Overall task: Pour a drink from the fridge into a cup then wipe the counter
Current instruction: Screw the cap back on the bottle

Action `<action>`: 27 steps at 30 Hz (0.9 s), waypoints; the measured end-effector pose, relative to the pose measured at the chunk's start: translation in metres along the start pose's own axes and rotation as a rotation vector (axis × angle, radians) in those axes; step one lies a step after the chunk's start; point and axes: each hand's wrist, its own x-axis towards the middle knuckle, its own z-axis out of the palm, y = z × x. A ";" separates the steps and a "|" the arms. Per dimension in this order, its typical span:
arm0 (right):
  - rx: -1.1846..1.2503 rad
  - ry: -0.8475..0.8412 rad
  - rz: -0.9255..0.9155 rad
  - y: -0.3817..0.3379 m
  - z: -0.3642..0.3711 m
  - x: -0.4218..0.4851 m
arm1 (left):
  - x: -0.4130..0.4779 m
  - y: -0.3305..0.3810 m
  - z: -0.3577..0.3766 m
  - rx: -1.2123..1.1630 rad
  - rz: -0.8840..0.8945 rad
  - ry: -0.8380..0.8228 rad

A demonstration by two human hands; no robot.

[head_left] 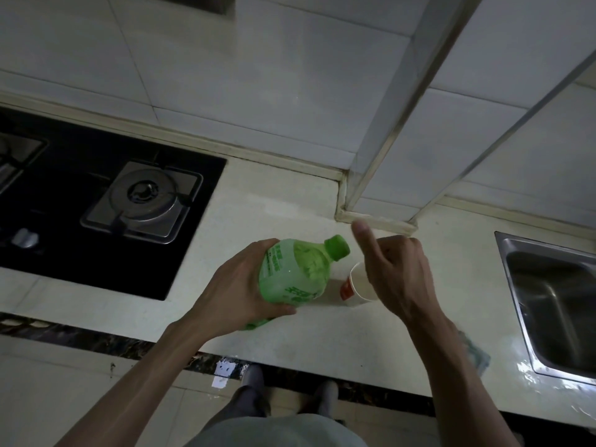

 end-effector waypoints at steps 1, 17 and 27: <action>0.023 0.044 0.005 0.000 0.000 -0.001 | -0.001 -0.002 -0.001 -0.013 -0.006 0.005; -0.243 -0.094 -0.068 -0.008 0.023 -0.002 | -0.010 -0.011 -0.004 -0.021 0.017 -0.044; -0.249 0.080 -0.118 -0.014 0.026 0.009 | -0.006 0.007 0.001 -0.035 0.058 0.012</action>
